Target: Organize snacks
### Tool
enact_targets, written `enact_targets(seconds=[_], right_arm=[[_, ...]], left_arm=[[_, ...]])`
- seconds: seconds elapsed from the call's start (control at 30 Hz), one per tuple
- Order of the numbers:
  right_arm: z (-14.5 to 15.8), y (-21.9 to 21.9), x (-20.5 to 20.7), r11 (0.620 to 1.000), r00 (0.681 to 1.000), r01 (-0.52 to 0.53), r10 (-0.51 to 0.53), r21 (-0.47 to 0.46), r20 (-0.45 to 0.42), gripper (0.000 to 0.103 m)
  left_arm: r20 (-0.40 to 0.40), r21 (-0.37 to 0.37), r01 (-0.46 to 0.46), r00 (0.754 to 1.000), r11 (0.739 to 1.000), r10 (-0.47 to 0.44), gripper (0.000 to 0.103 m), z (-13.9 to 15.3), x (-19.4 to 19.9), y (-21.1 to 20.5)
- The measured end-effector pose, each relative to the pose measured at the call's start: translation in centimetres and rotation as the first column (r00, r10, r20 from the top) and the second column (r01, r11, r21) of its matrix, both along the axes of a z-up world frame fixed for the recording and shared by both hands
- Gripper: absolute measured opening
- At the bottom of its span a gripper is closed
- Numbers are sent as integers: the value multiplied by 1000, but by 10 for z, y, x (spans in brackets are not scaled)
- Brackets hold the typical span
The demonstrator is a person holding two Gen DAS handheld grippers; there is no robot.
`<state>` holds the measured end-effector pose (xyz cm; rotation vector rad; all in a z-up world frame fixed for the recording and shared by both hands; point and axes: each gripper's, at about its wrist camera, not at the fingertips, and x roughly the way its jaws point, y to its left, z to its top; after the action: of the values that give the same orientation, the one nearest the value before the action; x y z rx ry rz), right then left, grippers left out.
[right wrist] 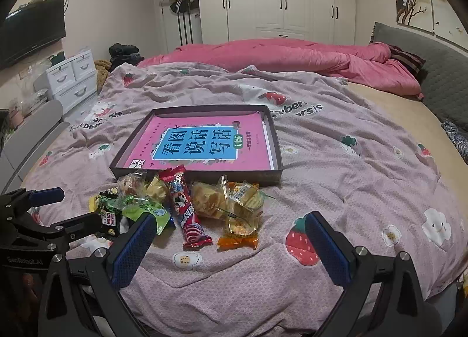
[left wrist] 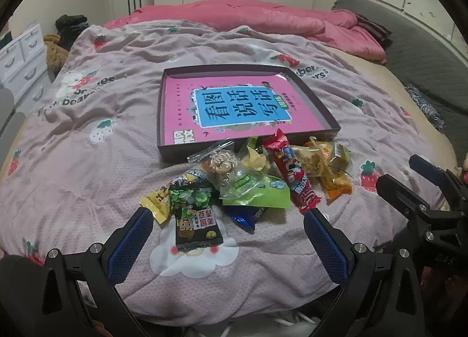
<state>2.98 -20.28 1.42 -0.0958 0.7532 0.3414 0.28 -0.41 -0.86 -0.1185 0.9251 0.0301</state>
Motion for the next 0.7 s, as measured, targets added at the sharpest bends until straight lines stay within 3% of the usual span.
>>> enact_targets(seconds=[0.7], right_arm=[[0,-3,2,1000,1000,12,-12,-6,-5,102]], left_arm=[[-9,3,22,1000,1000,-22,102,-2,0,-4]])
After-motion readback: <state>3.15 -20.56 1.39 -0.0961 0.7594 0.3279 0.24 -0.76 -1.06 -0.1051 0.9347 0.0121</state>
